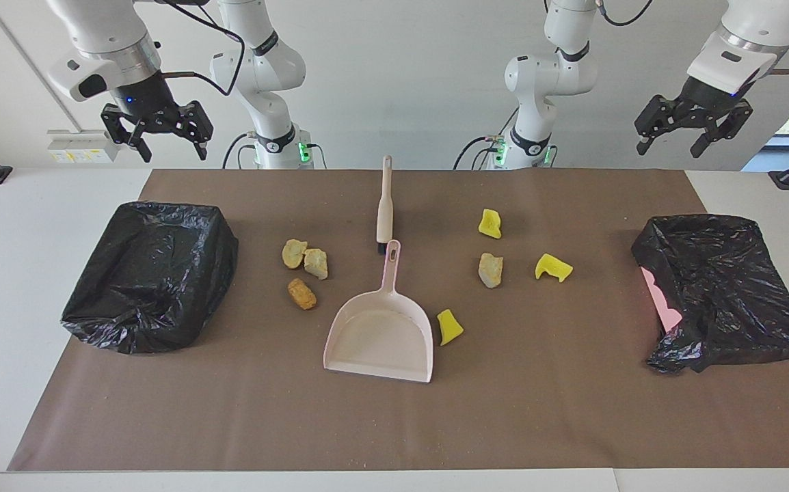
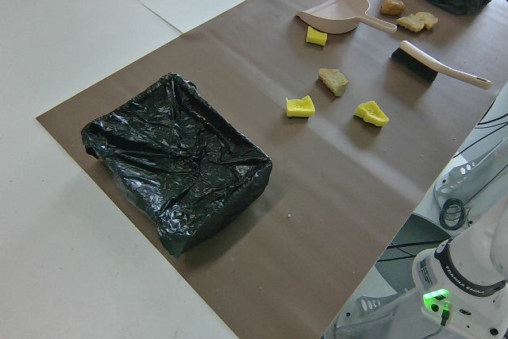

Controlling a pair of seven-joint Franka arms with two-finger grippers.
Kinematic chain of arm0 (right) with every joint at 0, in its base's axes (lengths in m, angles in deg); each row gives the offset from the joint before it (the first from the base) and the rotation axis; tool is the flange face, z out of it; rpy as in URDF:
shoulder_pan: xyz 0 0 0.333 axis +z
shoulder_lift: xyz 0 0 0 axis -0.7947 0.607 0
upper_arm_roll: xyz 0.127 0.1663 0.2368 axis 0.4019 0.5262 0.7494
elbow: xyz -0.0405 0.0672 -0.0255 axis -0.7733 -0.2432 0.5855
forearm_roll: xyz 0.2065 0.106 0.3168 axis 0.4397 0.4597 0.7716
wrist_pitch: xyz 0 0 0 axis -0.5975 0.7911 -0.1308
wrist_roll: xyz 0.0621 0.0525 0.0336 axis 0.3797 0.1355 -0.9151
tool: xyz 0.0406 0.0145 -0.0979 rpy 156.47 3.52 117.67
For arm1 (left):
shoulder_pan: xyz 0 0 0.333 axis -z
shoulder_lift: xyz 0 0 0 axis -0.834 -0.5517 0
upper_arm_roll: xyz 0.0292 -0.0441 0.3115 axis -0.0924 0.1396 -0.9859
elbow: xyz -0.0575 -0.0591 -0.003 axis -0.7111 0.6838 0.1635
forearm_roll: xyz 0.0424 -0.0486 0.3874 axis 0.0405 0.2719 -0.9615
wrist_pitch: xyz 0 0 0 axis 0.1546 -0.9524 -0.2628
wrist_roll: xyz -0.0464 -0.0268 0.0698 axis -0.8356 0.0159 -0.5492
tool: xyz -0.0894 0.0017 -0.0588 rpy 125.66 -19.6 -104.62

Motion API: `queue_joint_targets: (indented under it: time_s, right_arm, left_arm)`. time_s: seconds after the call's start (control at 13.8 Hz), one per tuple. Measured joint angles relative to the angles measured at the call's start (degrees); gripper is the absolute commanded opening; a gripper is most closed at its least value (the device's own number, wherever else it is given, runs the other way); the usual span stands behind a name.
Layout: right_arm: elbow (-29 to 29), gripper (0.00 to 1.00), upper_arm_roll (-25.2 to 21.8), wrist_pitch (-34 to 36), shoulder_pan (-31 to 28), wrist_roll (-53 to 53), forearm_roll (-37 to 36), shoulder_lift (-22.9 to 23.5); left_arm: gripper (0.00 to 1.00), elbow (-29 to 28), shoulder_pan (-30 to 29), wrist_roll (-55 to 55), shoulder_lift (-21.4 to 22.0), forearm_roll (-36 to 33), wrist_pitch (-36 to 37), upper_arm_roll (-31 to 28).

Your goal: Sweep and dump trash in bin

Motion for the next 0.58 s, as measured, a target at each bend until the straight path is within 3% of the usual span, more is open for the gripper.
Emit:
queue_joint_targets:
  time_s: [0.58]
  right_arm:
    - [1.29, 1.00, 0.43, -1.38, 0.19, 0.09, 0.00, -0.09]
  left_arm:
    - [1.00, -0.01, 0.00, 0.00, 0.00, 0.00, -0.02, -0.01]
